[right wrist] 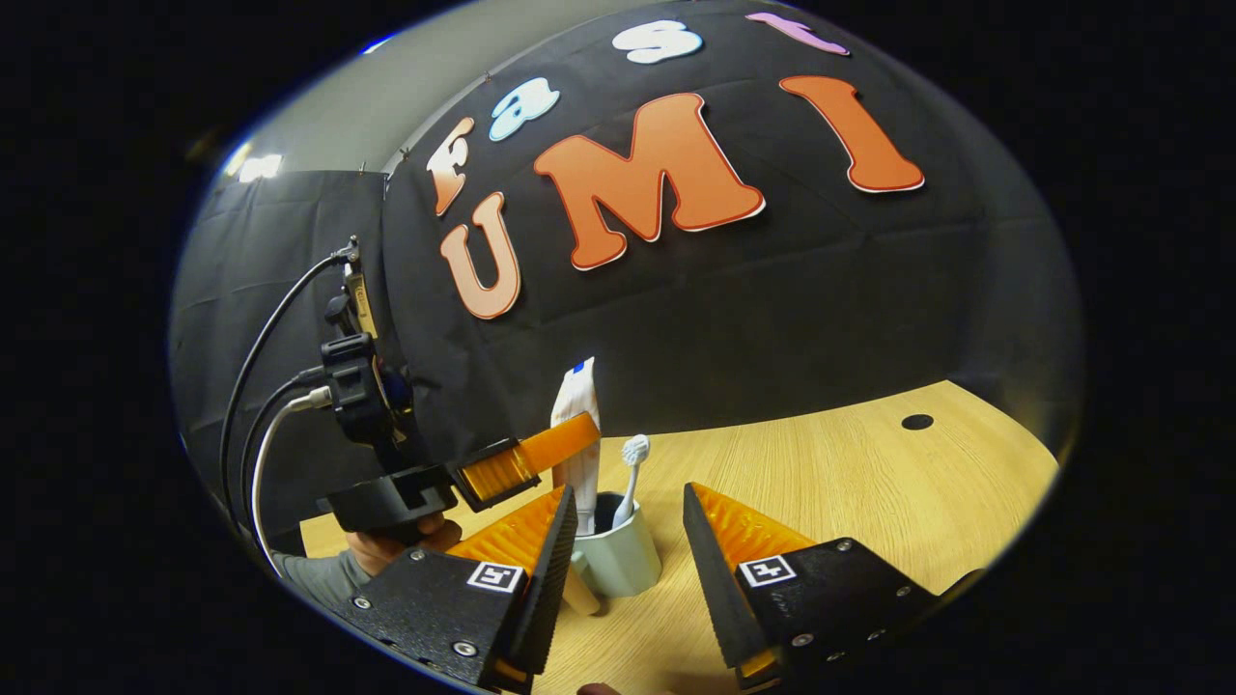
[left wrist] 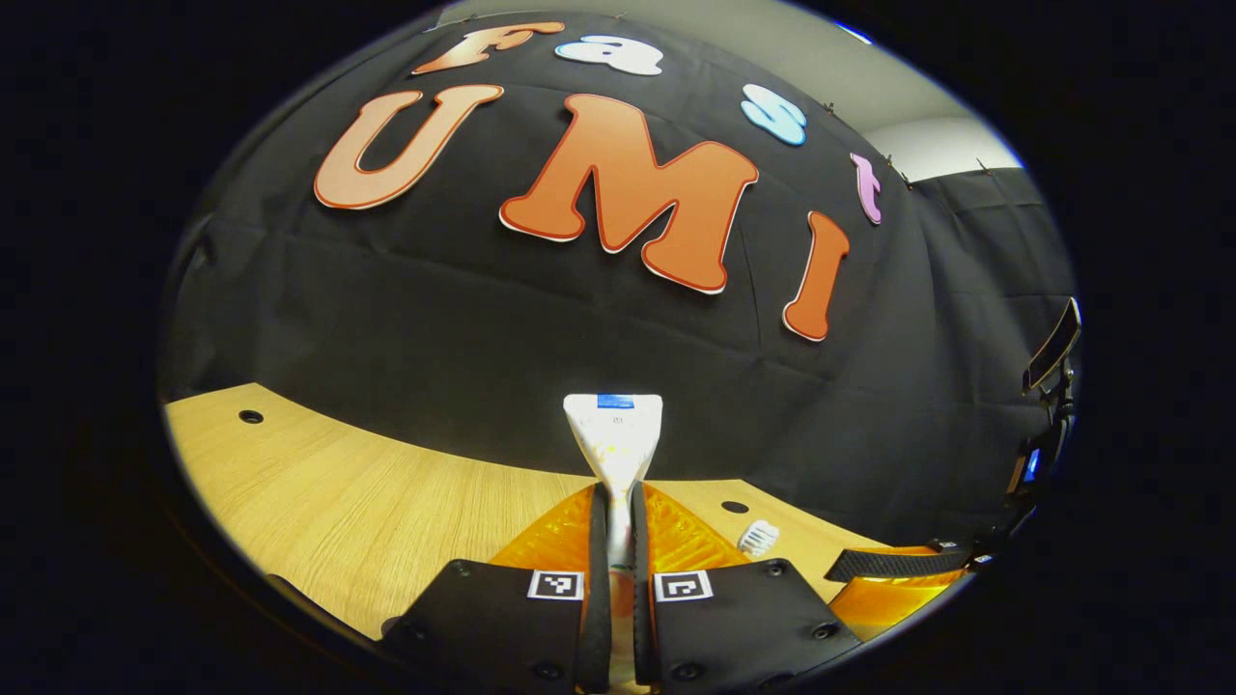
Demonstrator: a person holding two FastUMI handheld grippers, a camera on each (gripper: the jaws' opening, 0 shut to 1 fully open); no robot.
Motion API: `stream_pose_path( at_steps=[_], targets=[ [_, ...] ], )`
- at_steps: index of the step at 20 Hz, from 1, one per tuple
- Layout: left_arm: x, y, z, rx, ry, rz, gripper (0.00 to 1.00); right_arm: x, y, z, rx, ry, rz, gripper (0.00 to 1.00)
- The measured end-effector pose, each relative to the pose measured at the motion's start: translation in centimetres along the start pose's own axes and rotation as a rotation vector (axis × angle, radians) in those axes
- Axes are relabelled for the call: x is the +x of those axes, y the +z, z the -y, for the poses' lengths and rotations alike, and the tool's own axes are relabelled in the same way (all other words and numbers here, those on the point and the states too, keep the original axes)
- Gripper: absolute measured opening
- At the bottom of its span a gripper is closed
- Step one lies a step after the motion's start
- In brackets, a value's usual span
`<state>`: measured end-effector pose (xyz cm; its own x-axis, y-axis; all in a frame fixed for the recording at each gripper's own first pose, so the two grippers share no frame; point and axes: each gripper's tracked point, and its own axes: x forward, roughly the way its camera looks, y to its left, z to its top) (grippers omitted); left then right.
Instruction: Put the toothbrush and toothpaste on the desktop into the cup, then pick up the cup and place it on the coaster on the desktop.
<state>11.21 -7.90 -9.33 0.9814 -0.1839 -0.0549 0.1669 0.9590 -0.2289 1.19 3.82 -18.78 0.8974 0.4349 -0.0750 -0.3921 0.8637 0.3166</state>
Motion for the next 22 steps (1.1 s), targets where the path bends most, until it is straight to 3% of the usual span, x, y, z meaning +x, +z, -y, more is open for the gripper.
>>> stream_pose_path(
  at_steps=[7, 13, 17, 22],
  targets=[
    [-1.0, -1.2, -0.3, 0.105, 0.022, -0.031, 0.14, -0.7, 0.5, 0.0, -0.03, -0.028, 0.001, 0.66],
    [-1.8, -2.3, -0.2, 0.147, -0.013, -0.104, 0.18, -1.1, 0.5, 0.6, -0.051, -0.06, -0.011, 0.67],
    [-3.0, -1.6, 0.9, 0.176, -0.064, -0.106, 0.29, -0.8, -0.7, 0.4, -0.058, -0.064, -0.053, 0.67],
    [-4.0, 0.3, 0.5, 0.206, -0.05, -0.063, 0.5, -0.8, -1.0, 0.1, -0.067, -0.067, -0.065, 0.66]
  ],
)
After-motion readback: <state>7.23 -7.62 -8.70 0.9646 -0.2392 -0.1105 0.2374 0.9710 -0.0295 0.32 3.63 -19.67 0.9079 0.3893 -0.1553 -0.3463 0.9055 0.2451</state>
